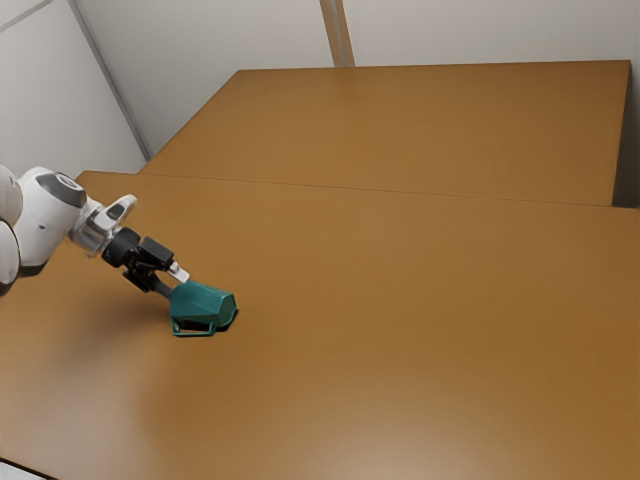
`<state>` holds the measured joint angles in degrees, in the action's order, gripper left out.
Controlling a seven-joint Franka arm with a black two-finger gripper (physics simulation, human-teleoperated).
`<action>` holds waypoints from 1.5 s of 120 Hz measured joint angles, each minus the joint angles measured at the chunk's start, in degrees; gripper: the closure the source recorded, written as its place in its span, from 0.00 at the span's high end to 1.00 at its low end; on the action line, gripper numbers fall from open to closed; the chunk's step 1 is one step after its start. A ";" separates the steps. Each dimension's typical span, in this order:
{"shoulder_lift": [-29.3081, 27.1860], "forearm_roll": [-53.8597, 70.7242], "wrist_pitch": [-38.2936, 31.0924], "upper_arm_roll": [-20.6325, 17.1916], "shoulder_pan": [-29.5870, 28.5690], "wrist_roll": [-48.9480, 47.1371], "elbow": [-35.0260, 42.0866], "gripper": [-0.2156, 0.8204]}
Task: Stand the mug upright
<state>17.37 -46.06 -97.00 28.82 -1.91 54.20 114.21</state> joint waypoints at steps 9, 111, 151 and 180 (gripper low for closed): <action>0.27 -0.65 0.43 -0.06 0.12 0.80 0.31 0.79; 1.53 -5.23 1.53 0.00 -1.00 5.51 3.35 0.57; 1.41 -7.75 2.65 0.00 -1.12 6.31 4.10 0.35; 1.26 -9.49 3.28 -0.07 -0.64 6.73 4.11 0.19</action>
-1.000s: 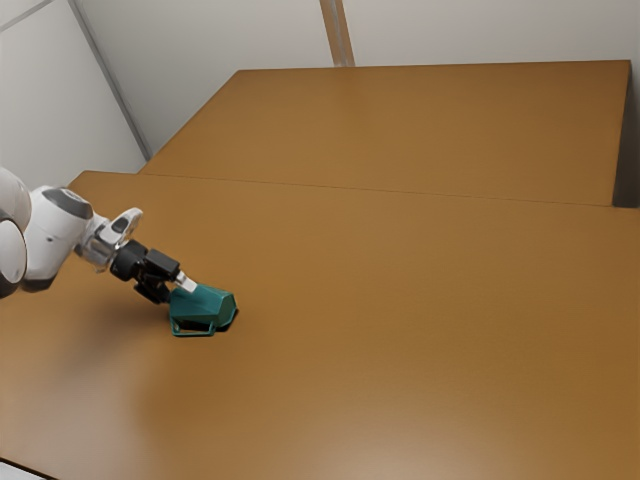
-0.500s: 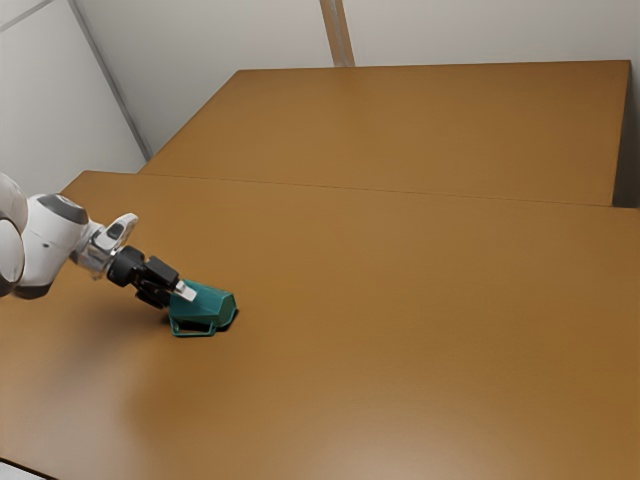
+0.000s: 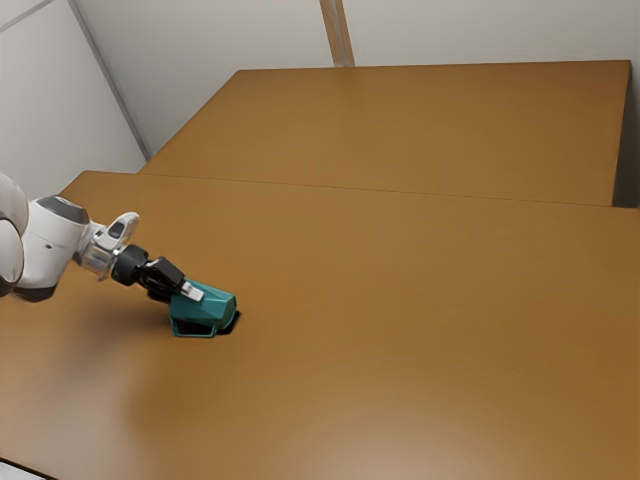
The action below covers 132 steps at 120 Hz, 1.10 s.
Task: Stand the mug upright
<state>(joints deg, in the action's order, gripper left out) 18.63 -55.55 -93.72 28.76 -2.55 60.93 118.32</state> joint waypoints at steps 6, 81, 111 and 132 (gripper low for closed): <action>-0.03 -0.27 0.08 -0.01 0.17 0.07 0.00 0.16; -8.42 2.91 -2.67 -0.80 6.85 -0.20 -2.03 0.06; -11.81 21.21 -12.83 -10.11 9.45 -1.79 -5.64 0.06; -12.64 34.99 -21.72 -15.51 10.63 -3.45 -5.61 0.06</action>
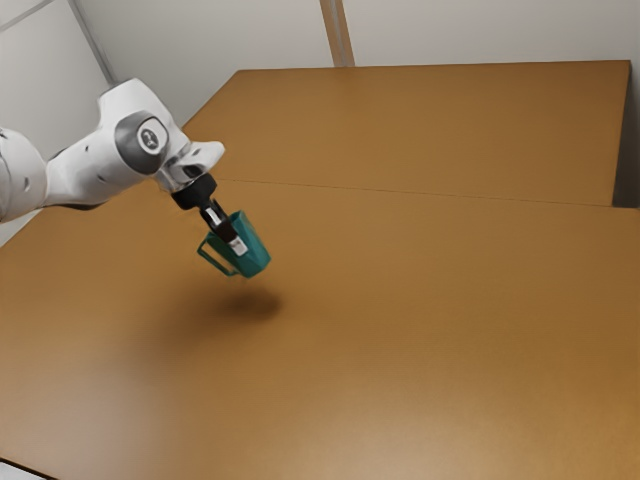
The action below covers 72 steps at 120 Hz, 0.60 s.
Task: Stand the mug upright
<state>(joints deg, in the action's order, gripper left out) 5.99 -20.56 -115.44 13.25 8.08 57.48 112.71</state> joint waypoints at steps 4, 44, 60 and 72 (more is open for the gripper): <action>-0.02 2.31 -1.50 -0.58 0.60 -0.43 0.05 0.06; -8.83 19.28 -17.64 -2.78 9.46 -6.40 16.80 0.06; -11.46 22.38 -22.55 -2.80 6.92 -8.69 21.59 0.06; -13.08 24.01 -24.72 -2.80 5.86 -10.37 23.75 0.06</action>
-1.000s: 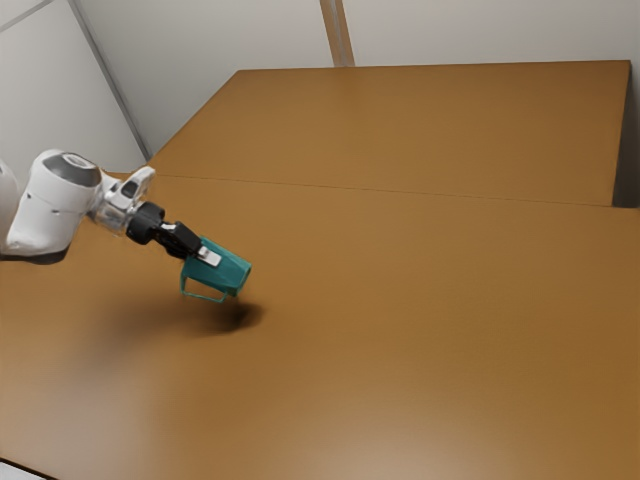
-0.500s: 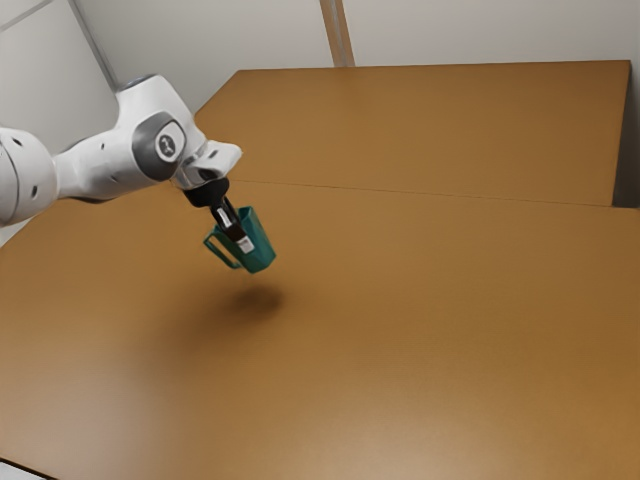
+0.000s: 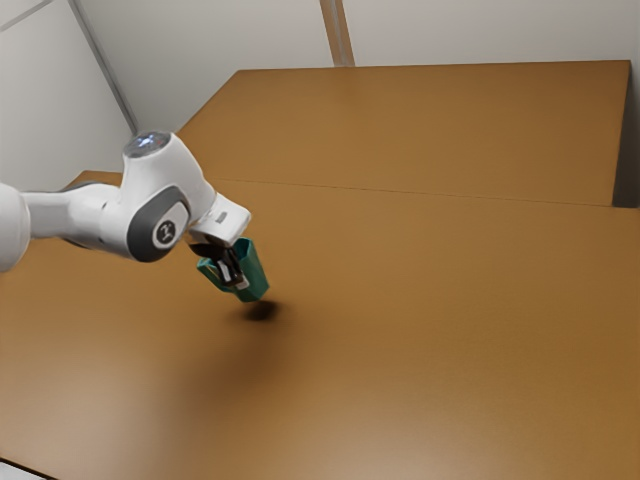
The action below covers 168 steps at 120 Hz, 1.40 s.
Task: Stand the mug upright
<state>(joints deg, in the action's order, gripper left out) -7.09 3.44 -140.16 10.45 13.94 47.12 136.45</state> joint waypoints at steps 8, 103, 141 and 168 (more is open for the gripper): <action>-0.36 0.94 -0.96 0.00 0.22 -1.10 0.48 0.06; 3.62 7.60 -1.37 0.07 -1.68 -10.53 -0.18 0.06; 3.62 8.82 -0.72 0.06 -1.67 -12.35 -0.04 0.20; 3.57 8.99 -0.65 0.03 -1.67 -13.20 -0.07 0.34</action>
<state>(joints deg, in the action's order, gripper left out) -3.52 12.43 -140.80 10.48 12.27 33.91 136.38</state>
